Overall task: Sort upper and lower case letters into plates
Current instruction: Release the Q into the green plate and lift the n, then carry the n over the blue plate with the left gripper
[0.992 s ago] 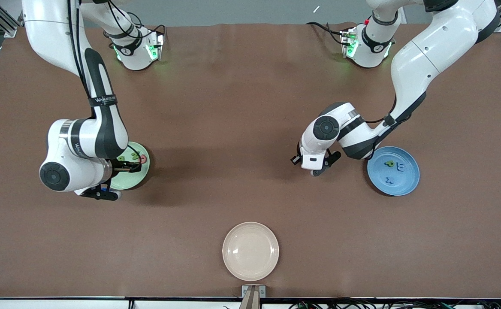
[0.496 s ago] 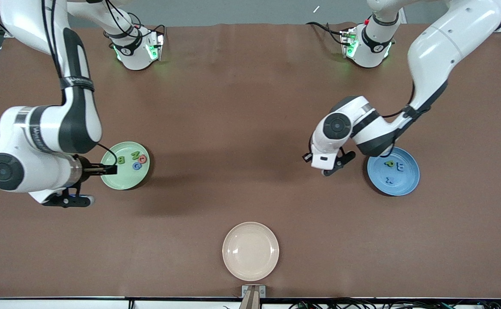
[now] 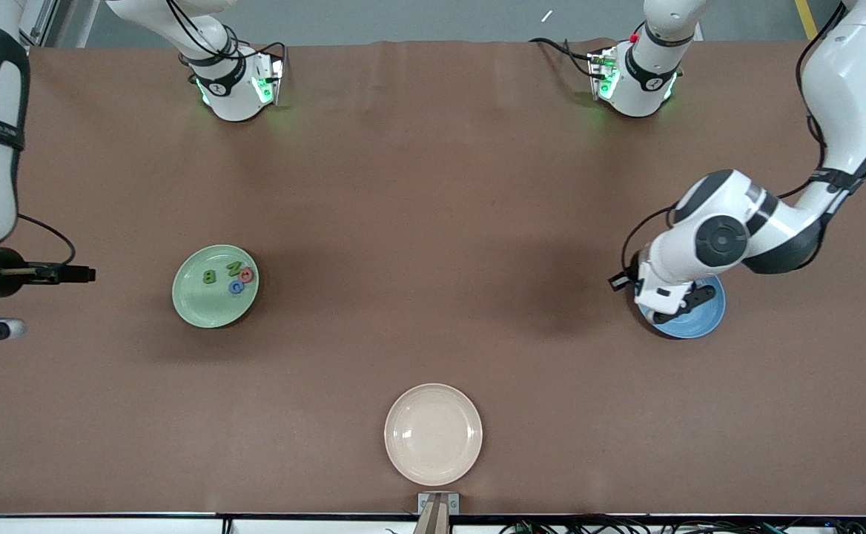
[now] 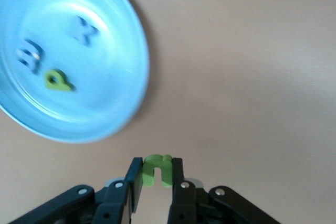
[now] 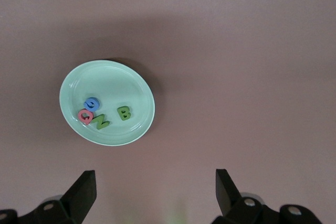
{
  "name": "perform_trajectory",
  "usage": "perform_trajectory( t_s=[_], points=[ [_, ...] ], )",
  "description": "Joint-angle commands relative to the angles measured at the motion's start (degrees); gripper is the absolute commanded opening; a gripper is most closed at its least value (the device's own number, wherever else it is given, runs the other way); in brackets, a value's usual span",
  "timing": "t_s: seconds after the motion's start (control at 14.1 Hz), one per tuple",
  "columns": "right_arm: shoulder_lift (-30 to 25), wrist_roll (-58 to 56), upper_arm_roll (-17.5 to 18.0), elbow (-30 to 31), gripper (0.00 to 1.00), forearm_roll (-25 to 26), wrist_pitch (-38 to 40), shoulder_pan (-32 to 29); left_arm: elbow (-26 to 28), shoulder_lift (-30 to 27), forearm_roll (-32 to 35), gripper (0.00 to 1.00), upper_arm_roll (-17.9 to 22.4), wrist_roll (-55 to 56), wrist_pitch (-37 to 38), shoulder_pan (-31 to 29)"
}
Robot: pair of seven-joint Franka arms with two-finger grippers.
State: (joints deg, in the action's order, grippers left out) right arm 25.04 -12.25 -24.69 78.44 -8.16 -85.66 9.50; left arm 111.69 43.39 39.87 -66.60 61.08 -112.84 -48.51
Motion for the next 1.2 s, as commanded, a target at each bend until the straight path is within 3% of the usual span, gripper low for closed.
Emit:
perform_trajectory(
  t_s=[0.0, 0.35, 0.64, 0.92, 0.99, 1.06, 1.13],
  points=[
    [-5.8, 0.6, -0.3, 0.9, 1.0, 0.4, 0.9, 0.6, 3.6, -0.1, 0.3, 0.11, -1.3, -5.3, -2.8, -5.4],
    [-7.6, 0.6, -0.2, 0.7, 1.0, 0.6, 0.3, 0.7, 10.5, 0.5, 8.8, 0.11, 1.6, -6.8, -12.7, -10.2],
    [-7.0, 0.4, 0.0, -4.9, 1.0, 0.3, 0.6, 0.5, 10.7, 0.8, 10.4, 0.12, 4.8, -8.7, -15.6, -10.0],
    [-7.3, 0.3, 0.0, -5.2, 1.0, -0.2, 1.2, 0.8, 10.4, 1.3, 11.4, 0.13, 6.0, -8.7, -16.5, -9.5],
    [-7.7, 0.6, 0.0, -5.2, 1.0, -0.4, 2.5, 0.8, 10.3, 1.3, 11.5, 0.16, 6.0, -8.7, -16.4, -9.5],
    [-7.7, 0.7, -0.1, -5.2, 1.0, -0.4, 4.8, 0.9, 10.2, 1.3, 11.5, 0.3, 6.0, -8.5, -16.5, -9.5],
    [-7.7, 0.1, -0.1, -5.2, 1.0, -0.3, 5.8, 0.8, 10.2, 1.3, 11.5, 0.51, 6.0, -8.4, -16.4, -9.5]
  ],
)
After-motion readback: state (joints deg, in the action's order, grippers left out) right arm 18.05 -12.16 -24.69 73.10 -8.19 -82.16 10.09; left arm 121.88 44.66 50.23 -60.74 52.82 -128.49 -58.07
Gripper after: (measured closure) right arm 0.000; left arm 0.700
